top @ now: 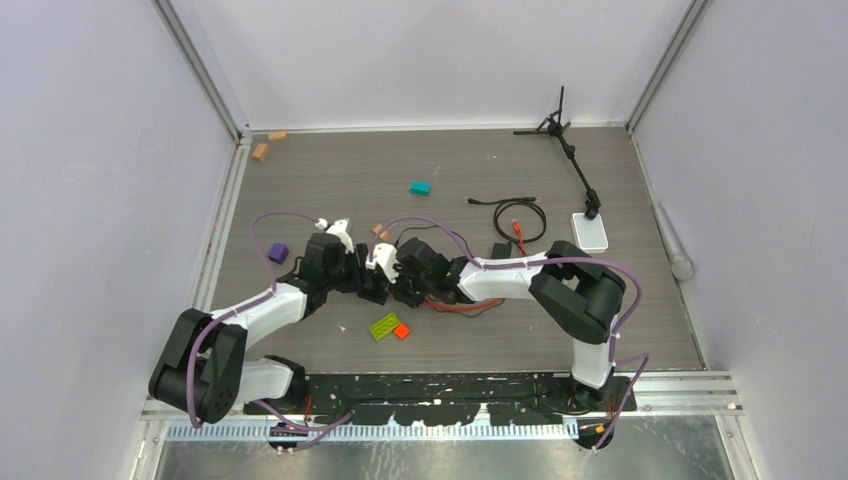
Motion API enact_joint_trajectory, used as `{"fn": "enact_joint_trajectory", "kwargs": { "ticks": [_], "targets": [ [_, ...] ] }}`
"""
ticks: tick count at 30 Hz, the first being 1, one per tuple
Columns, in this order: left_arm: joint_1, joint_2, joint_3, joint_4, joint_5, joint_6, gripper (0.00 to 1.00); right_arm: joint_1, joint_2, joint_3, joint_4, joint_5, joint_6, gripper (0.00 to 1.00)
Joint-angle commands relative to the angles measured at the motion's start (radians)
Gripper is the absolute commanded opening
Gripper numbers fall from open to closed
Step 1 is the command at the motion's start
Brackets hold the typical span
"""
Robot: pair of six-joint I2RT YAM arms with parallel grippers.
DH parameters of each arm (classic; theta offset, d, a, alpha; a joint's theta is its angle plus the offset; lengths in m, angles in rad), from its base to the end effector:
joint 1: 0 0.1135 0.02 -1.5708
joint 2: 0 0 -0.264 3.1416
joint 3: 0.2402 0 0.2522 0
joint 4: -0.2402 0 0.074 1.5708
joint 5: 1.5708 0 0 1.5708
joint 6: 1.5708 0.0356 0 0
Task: Insert the plug into the switch port
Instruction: Insert the connector into the switch port.
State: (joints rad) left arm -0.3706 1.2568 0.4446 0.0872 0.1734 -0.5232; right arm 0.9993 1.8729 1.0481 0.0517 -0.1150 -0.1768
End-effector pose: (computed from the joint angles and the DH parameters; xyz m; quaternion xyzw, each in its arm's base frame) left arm 0.2142 -0.0898 0.1557 -0.0338 0.9085 -0.2479 0.3346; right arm 0.2060 0.3278 0.1500 -0.5289 0.7531 0.2035 0.3342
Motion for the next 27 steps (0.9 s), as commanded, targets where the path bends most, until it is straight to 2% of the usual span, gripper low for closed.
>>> {"fn": "enact_joint_trajectory", "kwargs": {
  "ticks": [1, 5, 10, 21, 27],
  "targets": [
    [0.004, -0.002, -0.004, 0.049, 0.025, -0.002, 0.55, -0.001, 0.012, 0.036, 0.025, 0.003, 0.012, 0.20],
    [0.003, 0.002, -0.006, 0.056, 0.034, -0.003, 0.52, -0.002, 0.002, 0.017, 0.042, 0.009, 0.018, 0.01],
    [-0.006, 0.022, -0.032, 0.099, 0.101, -0.033, 0.45, -0.002, -0.028, 0.000, 0.090, 0.038, 0.019, 0.00],
    [-0.115, 0.108, -0.096, 0.238, 0.104, -0.086, 0.41, 0.033, -0.029, 0.150, 0.070, 0.015, 0.021, 0.00],
    [-0.122, 0.112, -0.119, 0.261, 0.085, -0.105, 0.39, 0.066, -0.026, 0.161, 0.101, 0.055, 0.028, 0.00]
  ]
}}
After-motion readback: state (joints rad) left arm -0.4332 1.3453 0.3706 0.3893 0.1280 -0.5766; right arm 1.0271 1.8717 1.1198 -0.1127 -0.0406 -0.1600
